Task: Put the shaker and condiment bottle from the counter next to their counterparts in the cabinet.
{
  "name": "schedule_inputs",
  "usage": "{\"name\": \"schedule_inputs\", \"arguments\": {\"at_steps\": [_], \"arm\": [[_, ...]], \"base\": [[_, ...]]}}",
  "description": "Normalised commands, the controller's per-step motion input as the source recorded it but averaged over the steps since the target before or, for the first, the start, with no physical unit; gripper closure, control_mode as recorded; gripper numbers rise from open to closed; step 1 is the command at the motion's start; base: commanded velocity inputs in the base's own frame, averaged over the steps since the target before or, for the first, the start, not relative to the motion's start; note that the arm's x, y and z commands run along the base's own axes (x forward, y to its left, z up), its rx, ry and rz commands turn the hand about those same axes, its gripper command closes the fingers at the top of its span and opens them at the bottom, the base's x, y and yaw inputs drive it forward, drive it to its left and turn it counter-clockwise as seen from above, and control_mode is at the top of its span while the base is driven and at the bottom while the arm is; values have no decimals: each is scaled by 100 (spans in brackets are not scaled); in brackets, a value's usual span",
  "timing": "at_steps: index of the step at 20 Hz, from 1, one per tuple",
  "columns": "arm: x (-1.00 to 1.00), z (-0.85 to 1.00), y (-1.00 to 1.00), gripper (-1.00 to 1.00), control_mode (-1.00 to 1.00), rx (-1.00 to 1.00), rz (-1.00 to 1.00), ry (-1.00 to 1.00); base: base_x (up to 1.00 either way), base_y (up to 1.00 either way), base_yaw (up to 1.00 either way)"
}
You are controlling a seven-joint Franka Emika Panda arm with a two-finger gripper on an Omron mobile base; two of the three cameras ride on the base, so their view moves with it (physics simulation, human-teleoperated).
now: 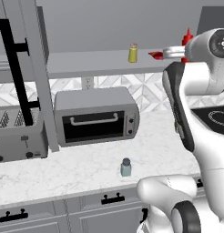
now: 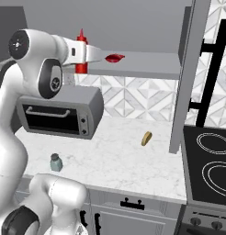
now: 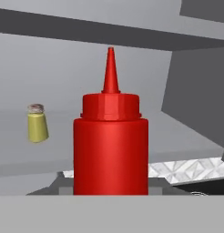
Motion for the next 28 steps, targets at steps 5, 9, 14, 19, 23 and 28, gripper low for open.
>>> {"name": "schedule_inputs", "arguments": {"at_steps": [5,9,14,19,23,28], "arm": [[11,-31,-20,100,-100,0,0,-13],[23,-36,-32,100,-100,0,8,-26],[54,-7,-15,100,-100,0,10,-5],[91,12,-8,100,-100,0,7,14],[22,0,0,100,-100,0,0,5],[14,-2,-7,100,-100,0,0,-7]], "base": [[0,0,0],[0,0,0],[0,0,0],[0,0,0],[0,0,0],[0,0,0]]}}
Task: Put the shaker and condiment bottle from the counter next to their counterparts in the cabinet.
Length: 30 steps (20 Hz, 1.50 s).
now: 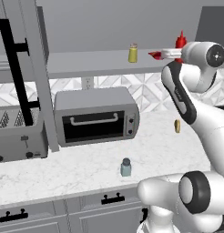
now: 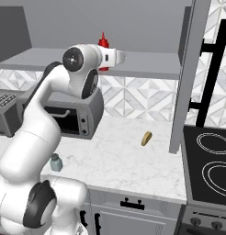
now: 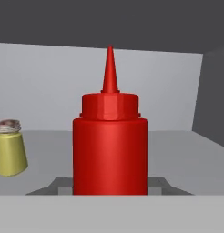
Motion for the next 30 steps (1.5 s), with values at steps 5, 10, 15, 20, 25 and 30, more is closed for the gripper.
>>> {"name": "schedule_inputs", "arguments": {"at_steps": [5,10,15,20,25,30], "arm": [[19,-10,-18,100,-100,0,3,-16],[47,0,-2,100,-100,0,1,1],[54,3,-8,100,-100,0,0,2],[20,0,-21,100,-100,0,0,0],[18,0,-15,100,-100,0,0,0],[32,0,-13,100,-100,2,0,0]], "base": [[0,0,0],[0,0,0],[0,0,0],[0,0,0],[0,0,0],[0,0,0]]}}
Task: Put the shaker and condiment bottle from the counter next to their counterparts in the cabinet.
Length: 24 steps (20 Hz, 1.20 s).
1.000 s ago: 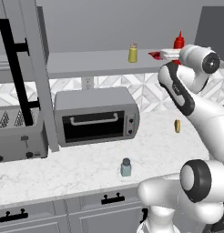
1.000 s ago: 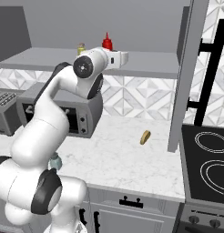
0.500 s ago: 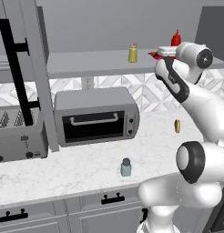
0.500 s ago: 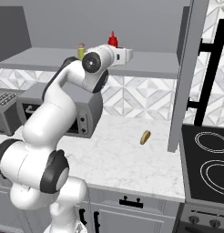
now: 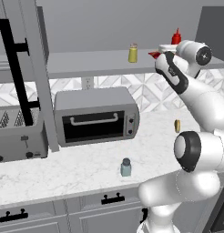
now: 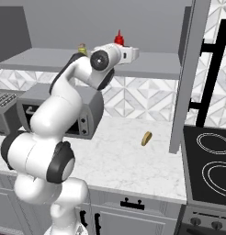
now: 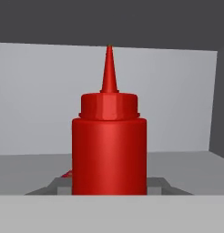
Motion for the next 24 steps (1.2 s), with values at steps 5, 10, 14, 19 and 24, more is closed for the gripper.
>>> {"name": "schedule_inputs", "arguments": {"at_steps": [5,10,14,19,24], "arm": [[26,-2,-10,100,-100,5,0,0],[23,-7,-2,100,-100,10,0,4],[24,-27,0,100,-100,2,0,2],[16,-31,0,100,-100,0,0,-2],[15,-25,0,100,-100,0,0,-3]], "base": [[0,0,0],[0,0,0],[0,0,0],[0,0,0],[0,0,0]]}}
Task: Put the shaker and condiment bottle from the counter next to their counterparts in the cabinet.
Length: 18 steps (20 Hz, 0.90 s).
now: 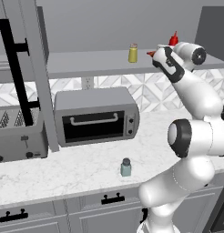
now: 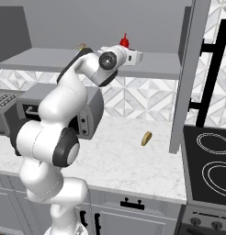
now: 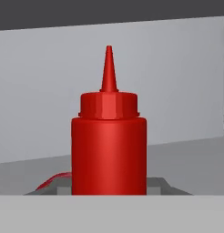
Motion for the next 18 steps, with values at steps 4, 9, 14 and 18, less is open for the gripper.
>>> {"name": "schedule_inputs", "arguments": {"at_steps": [4,9,14,18], "arm": [[14,-23,0,-100,-100,0,0,-2],[0,-2,0,-100,-100,0,0,-2],[-15,0,0,-100,-100,0,0,-5],[-49,0,0,-100,-100,0,0,0]], "base": [[0,0,0],[0,0,0],[0,0,0],[0,0,0]]}}
